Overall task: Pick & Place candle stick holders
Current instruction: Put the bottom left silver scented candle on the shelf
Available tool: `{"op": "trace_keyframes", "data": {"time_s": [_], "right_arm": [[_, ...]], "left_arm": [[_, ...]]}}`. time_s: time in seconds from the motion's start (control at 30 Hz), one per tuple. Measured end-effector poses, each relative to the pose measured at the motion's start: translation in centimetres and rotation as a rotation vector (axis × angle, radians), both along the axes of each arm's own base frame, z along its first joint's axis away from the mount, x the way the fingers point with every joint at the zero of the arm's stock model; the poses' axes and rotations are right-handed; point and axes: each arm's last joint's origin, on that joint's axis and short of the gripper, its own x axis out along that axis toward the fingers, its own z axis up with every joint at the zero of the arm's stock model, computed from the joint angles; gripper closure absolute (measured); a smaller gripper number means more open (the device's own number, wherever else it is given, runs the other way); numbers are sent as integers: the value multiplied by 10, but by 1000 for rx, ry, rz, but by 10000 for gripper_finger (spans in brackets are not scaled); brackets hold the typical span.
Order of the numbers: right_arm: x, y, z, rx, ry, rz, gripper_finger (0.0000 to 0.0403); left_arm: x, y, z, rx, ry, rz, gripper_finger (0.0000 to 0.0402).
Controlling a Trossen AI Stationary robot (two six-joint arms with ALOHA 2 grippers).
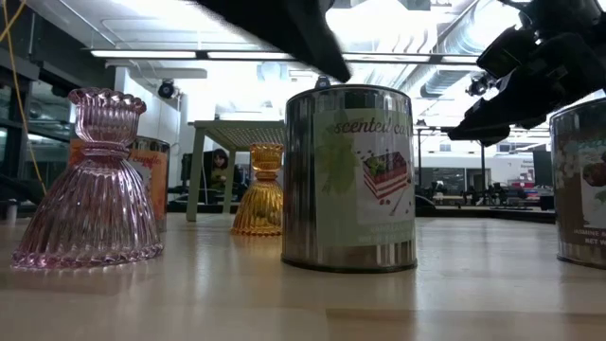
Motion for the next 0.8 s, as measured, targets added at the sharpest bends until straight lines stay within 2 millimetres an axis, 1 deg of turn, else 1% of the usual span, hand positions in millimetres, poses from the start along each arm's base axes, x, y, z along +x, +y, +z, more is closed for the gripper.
{"op": "trace_keyframes", "data": {"time_s": [0.07, 0.13, 0.2, 0.27, 0.37, 0.43, 0.5, 0.57, 0.63, 0.8], "right_arm": [[-1, 0, -1, 1, 12, 1, 235], [-1, 0, -1, 2, 14, 3, 235], [-1, 0, -2, 1, 24, 3, 235], [-1, 0, -2, 1, 25, 3, 235], [-1, 0, -2, 1, 27, 3, 235], [-1, 0, -3, 1, 30, 3, 235], [-1, 0, -3, 2, 29, 5, 235], [-1, 0, -3, 2, 32, 4, 235], [-2, 0, -3, 2, 36, 4, 235], [-2, 0, -4, 4, 44, 6, 235]], "left_arm": [[3, -2, -3, 3, 5, -3, 135], [1, -1, -5, 22, 42, -3, 135], [7, -3, -5, 10, 15, -1, 135], [6, -2, -6, 29, 38, -5, 135], [13, -7, -7, 16, 18, -20, 138], [12, -6, -11, 39, 60, -25, 145], [16, -9, -13, 28, 62, -34, 155], [13, -10, -14, 46, 89, -38, 167], [15, -11, -19, 52, 101, -35, 180], [14, -13, -14, 73, 108, -30, 204]]}}
